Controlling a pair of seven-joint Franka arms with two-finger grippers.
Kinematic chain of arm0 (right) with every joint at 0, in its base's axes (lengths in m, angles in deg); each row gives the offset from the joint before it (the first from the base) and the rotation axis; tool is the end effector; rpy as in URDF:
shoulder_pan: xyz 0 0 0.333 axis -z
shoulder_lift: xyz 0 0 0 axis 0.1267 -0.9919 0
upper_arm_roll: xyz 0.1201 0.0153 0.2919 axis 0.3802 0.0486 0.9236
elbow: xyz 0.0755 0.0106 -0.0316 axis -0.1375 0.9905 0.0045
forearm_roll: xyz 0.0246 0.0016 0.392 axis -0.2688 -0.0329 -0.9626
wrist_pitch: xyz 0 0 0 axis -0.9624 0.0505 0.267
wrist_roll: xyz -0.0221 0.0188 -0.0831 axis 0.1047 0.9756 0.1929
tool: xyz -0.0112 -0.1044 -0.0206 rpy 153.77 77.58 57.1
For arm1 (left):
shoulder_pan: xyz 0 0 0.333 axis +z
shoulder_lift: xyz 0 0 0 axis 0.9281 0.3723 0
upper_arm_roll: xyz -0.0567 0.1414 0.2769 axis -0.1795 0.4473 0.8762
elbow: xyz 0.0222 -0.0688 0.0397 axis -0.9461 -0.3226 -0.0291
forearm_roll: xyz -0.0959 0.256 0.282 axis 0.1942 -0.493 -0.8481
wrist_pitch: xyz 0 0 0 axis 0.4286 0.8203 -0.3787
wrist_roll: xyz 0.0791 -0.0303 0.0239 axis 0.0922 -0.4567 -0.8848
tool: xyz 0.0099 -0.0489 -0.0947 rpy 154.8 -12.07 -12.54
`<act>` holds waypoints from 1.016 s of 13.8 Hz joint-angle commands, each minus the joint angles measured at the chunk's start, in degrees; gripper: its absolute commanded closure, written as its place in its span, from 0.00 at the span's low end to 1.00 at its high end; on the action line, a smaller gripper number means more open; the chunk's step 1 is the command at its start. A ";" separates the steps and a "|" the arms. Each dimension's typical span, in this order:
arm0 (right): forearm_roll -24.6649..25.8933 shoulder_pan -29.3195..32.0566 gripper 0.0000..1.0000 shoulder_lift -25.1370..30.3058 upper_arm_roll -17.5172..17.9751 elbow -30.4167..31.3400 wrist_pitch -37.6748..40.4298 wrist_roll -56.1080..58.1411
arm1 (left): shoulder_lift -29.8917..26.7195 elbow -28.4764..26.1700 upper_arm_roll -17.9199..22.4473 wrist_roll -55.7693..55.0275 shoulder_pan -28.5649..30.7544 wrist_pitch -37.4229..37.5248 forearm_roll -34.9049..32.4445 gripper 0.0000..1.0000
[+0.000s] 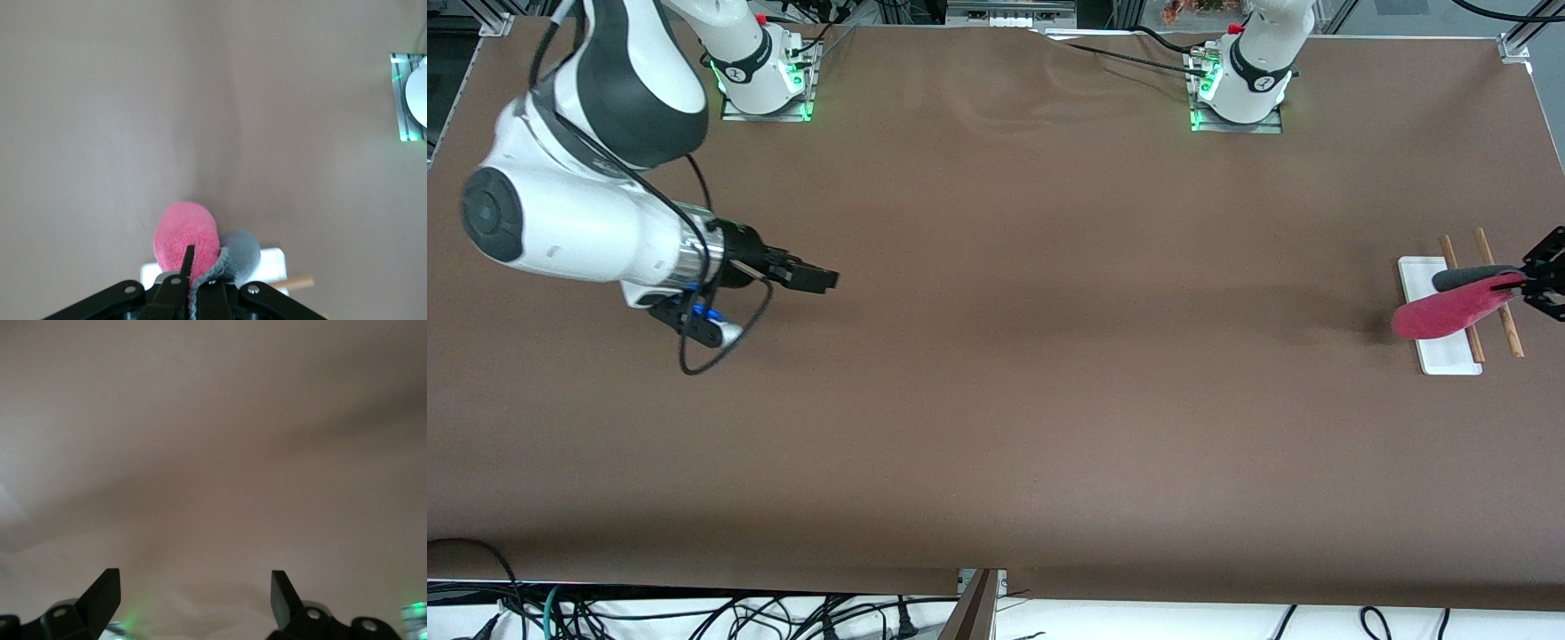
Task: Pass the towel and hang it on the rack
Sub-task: 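Carry the towel with the left gripper over the wooden rack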
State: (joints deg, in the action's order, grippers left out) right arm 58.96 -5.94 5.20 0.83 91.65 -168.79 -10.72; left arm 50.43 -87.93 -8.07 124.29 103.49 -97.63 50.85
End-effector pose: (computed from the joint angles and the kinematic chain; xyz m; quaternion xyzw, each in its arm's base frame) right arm 0.6075 0.1944 0.4969 -0.9655 0.1713 0.1433 0.1341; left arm 0.5806 0.2709 0.4455 0.6942 -0.7059 0.0068 0.1404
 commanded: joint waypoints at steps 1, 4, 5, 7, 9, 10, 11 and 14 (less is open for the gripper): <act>5.95 -0.32 0.01 7.92 -2.20 8.06 -0.66 8.66 | 4.83 3.79 0.62 -0.10 4.27 1.08 -3.04 1.00; 10.61 -0.32 0.01 11.09 -5.45 8.95 0.56 18.33 | 7.73 7.48 0.89 -0.10 8.84 0.82 -4.80 1.00; 11.50 -0.32 0.01 12.58 -6.42 9.12 0.83 20.97 | 8.79 8.54 0.98 -0.10 10.08 0.29 -5.33 1.00; 11.85 -0.40 0.01 14.87 -8.97 9.12 2.50 25.63 | 10.29 8.99 0.89 -0.10 12.45 -2.33 -6.21 1.00; 15.44 -0.40 0.01 16.72 -9.07 10.17 3.03 27.14 | 12.21 8.90 0.98 -0.10 13.86 -6.81 -6.48 1.00; 16.33 -0.40 0.01 16.81 -9.07 10.35 2.95 27.15 | 13.44 8.90 0.98 -0.19 14.04 -8.40 -6.92 1.00; 17.04 -0.40 0.01 16.72 -9.07 10.35 2.77 27.23 | 14.76 8.90 0.98 -0.10 14.22 -9.37 -6.92 1.00; 18.45 0.47 0.01 16.29 -8.11 10.00 2.59 27.32 | 16.36 8.73 1.07 -0.19 14.48 -10.87 -6.92 1.00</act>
State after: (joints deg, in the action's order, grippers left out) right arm 76.12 -6.08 20.62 -8.19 100.39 -165.51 15.60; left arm 65.37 -81.26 -6.35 124.28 117.82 -108.00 45.98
